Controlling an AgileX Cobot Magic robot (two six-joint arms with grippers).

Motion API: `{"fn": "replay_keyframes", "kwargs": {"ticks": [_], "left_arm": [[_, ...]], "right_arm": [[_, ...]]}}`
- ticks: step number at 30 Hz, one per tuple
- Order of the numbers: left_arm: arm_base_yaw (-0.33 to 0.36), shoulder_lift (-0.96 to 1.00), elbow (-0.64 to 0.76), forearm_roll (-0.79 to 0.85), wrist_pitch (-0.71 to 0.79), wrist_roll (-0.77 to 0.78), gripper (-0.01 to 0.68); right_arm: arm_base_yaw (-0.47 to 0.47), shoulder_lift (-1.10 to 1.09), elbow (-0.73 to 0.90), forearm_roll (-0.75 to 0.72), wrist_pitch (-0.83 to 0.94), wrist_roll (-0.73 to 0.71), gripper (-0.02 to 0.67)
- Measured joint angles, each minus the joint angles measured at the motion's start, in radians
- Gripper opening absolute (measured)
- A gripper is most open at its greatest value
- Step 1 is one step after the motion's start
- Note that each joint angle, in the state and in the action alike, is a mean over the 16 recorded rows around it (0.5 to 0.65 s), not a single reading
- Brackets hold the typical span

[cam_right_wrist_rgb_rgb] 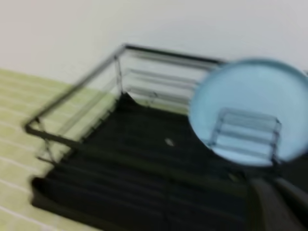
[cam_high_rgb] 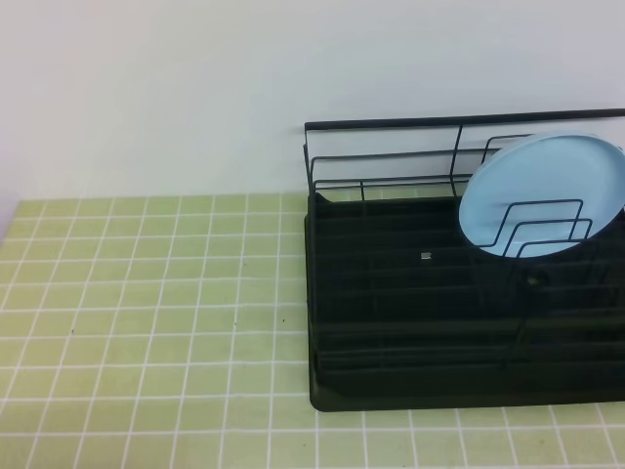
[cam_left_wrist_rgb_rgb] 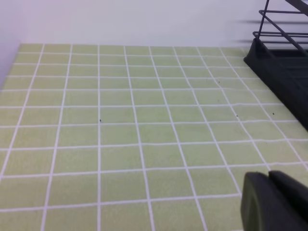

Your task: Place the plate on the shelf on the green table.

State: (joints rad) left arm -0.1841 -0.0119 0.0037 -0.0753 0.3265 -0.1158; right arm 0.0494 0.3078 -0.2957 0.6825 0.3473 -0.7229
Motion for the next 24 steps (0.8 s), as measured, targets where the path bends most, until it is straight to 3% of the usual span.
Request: {"fn": "replay_keyframes", "kwargs": {"ticks": [9, 13, 17, 24], "left_arm": [[0.0, 0.0, 0.0, 0.0, 0.0, 0.0, -0.001], [0.0, 0.0, 0.0, 0.0, 0.0, 0.0, -0.001], [0.0, 0.001, 0.0, 0.0, 0.0, 0.0, -0.001], [0.0, 0.002, 0.0, 0.001, 0.0, 0.0, -0.001]], "right_arm": [[0.0, -0.1, 0.065, -0.567, -0.094, 0.525, -0.004], [0.0, -0.18, 0.14, -0.744, -0.146, 0.705, -0.004], [0.0, -0.253, 0.213, -0.809, -0.166, 0.797, -0.004], [-0.001, -0.318, 0.295, -0.791, -0.107, 0.83, -0.004]]}}
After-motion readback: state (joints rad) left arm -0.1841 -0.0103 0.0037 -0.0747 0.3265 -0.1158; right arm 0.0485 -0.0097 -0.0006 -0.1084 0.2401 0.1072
